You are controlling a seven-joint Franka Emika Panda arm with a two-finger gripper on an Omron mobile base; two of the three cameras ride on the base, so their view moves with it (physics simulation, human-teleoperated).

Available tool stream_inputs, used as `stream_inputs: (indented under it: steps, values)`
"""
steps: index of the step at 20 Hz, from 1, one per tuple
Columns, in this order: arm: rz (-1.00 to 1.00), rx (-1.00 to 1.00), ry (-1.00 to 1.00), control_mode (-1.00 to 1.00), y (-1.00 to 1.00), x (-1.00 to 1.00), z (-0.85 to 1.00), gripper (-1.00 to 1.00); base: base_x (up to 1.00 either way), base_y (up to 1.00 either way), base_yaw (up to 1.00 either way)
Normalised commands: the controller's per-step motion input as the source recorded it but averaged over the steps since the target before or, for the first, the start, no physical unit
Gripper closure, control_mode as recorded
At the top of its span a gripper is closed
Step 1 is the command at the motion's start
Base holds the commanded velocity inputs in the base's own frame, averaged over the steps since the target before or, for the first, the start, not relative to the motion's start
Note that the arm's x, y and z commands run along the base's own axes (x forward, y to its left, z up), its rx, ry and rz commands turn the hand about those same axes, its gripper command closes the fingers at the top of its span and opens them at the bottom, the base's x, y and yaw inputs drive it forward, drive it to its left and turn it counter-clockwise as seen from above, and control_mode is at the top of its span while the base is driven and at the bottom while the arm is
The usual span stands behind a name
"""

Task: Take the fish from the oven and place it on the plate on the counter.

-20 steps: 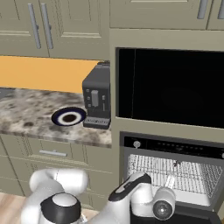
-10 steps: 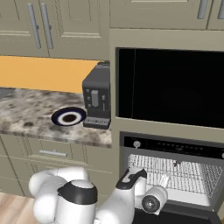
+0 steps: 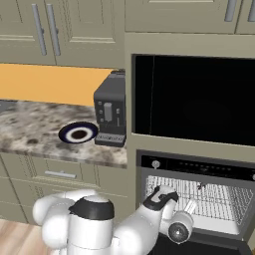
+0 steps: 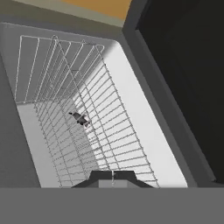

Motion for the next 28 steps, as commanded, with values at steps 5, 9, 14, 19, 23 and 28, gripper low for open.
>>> stream_inputs:
  steps: [5,9,14,19,23,28]
  values:
    - [0.04,0.11,0.01,-1.00,0.00,0.00,-0.16,1.00,0.00,0.00,0.00]
    - [0.08,0.12,0.00,-1.00,0.00,0.00,-0.26,1.00,0.00,0.00,0.00]
    - [0.08,0.16,-0.05,-1.00,0.00,0.02,-0.11,1.00,0.00,0.00,0.00]
    - [0.02,0.16,-0.11,-1.00,0.00,0.18,-0.22,1.00,0.00,0.00,0.00]
    - [0.00,0.12,-0.11,-1.00,0.00,0.30,-0.29,-1.00,0.00,0.00,0.00]
    - [0.00,0.12,-0.09,-1.00,0.00,0.33,-0.23,-1.00,0.00,0.00,0.00]
